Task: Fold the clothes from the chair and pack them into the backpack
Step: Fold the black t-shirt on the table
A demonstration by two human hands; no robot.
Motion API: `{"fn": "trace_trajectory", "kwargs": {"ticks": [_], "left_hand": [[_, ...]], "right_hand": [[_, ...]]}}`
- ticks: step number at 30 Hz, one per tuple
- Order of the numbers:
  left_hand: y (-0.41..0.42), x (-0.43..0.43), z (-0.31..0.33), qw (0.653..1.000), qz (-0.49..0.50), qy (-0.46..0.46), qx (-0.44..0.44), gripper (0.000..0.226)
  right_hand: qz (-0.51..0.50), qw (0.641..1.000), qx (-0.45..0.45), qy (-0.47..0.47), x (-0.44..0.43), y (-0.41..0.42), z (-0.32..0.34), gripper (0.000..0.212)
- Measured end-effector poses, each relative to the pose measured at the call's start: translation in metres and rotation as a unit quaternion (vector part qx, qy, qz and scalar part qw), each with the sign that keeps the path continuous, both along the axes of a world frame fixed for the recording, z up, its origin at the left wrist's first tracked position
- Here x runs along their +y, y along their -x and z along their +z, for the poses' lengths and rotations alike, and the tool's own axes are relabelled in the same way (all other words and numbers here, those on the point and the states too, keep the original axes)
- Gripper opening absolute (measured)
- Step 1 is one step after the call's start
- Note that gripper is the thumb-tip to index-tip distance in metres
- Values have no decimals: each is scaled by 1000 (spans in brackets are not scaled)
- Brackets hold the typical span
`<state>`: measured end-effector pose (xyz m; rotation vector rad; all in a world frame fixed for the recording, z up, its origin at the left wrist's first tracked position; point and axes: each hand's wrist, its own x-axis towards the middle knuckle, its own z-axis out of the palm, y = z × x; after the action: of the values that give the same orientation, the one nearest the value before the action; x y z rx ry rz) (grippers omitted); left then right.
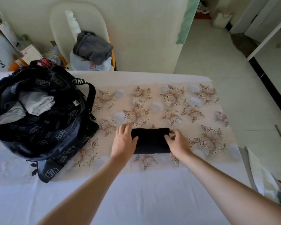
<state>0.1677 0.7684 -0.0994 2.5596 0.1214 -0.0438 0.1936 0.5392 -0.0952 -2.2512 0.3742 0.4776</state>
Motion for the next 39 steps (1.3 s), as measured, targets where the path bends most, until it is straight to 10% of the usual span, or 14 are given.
{"fn": "trace_trajectory", "kwargs": {"ticks": [5, 11, 18, 26, 31, 39], "left_hand": [[2, -38, -16, 964, -200, -164, -55, 53], [-5, -39, -29, 967, -202, -132, 86, 62], [-13, -54, -17, 978, 94, 98, 155, 69], [-42, -30, 17, 849, 308, 304, 304, 53], [-31, -20, 36, 904, 120, 295, 286, 21], [30, 2, 63, 953, -128, 240, 138, 46]], "right_hand": [[205, 908, -282, 233, 14, -6, -12, 47], [382, 892, -125, 208, 17, 0, -38, 86], [364, 918, -53, 150, 18, -10, -33, 70], [273, 961, -36, 41, 13, 11, -21, 65], [264, 954, -99, 102, 7, 20, 8, 75], [426, 873, -79, 225, 20, 31, 60, 98]]}}
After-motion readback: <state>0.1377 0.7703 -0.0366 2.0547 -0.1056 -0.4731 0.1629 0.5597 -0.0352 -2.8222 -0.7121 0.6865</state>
